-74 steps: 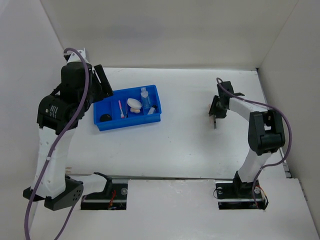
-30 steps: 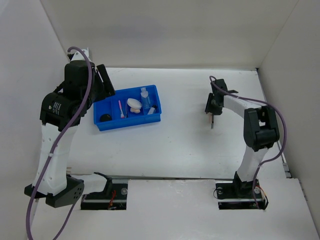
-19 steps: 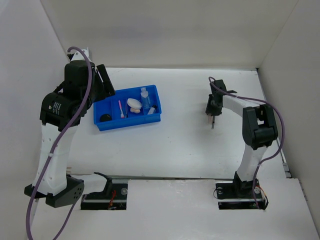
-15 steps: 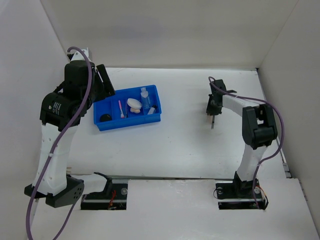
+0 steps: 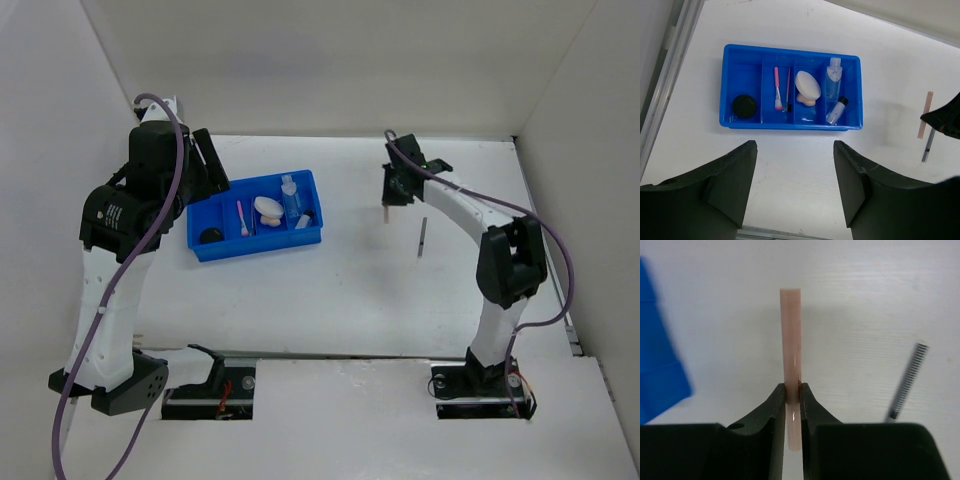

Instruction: Organize the makeup

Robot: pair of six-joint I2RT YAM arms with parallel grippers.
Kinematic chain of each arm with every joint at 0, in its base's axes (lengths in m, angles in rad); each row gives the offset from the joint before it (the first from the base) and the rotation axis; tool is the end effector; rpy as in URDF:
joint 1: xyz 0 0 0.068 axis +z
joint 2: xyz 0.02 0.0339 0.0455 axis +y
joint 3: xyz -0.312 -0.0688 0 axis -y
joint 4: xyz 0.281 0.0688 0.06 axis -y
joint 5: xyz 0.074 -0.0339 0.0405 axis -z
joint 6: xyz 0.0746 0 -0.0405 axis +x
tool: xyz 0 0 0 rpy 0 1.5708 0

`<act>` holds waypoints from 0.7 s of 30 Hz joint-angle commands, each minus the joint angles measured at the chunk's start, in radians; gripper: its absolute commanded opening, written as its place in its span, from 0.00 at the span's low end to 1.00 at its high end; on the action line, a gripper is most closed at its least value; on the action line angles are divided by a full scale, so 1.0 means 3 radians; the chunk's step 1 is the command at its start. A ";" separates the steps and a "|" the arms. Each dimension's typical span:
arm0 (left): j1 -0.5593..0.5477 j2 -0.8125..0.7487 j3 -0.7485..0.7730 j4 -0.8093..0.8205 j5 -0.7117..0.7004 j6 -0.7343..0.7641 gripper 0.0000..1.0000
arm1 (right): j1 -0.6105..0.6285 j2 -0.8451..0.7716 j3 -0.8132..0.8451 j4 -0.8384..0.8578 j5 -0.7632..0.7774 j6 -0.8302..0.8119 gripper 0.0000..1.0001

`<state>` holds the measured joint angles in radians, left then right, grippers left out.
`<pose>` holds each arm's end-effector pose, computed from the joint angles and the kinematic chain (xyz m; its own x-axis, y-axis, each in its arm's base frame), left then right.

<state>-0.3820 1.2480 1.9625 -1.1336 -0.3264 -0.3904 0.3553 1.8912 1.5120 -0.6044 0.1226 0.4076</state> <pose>0.2187 -0.0621 0.5800 -0.3801 -0.2358 -0.8944 -0.0685 0.9715 -0.2270 0.4565 0.1597 0.2381 -0.8282 0.1123 -0.5490 0.0507 0.9907 0.1262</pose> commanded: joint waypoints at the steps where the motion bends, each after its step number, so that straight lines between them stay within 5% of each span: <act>1: 0.0011 -0.0054 0.0023 0.0025 -0.0083 0.0023 0.59 | 0.0486 -0.0250 0.0654 -0.0107 -0.0203 -0.0004 0.05; 7: 0.0011 -0.0115 0.0054 0.0025 -0.0083 0.0023 0.59 | 0.1085 0.0337 0.1672 -0.0138 -0.0720 0.0119 0.05; 12: 0.0011 -0.0176 0.0085 0.0025 -0.0022 0.0023 0.58 | 0.1474 0.1145 0.3123 -0.0455 -0.0786 0.0119 0.05; 21: 0.0011 -0.0207 0.0085 -0.0072 -0.0063 0.0023 0.58 | 0.1581 0.1754 0.3377 0.0439 -0.1375 0.0512 0.08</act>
<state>-0.3820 1.1992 1.9636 -1.1469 -0.3332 -0.3904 0.8326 2.4111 2.4855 -0.6167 -0.2062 0.5034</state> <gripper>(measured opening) 0.581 0.179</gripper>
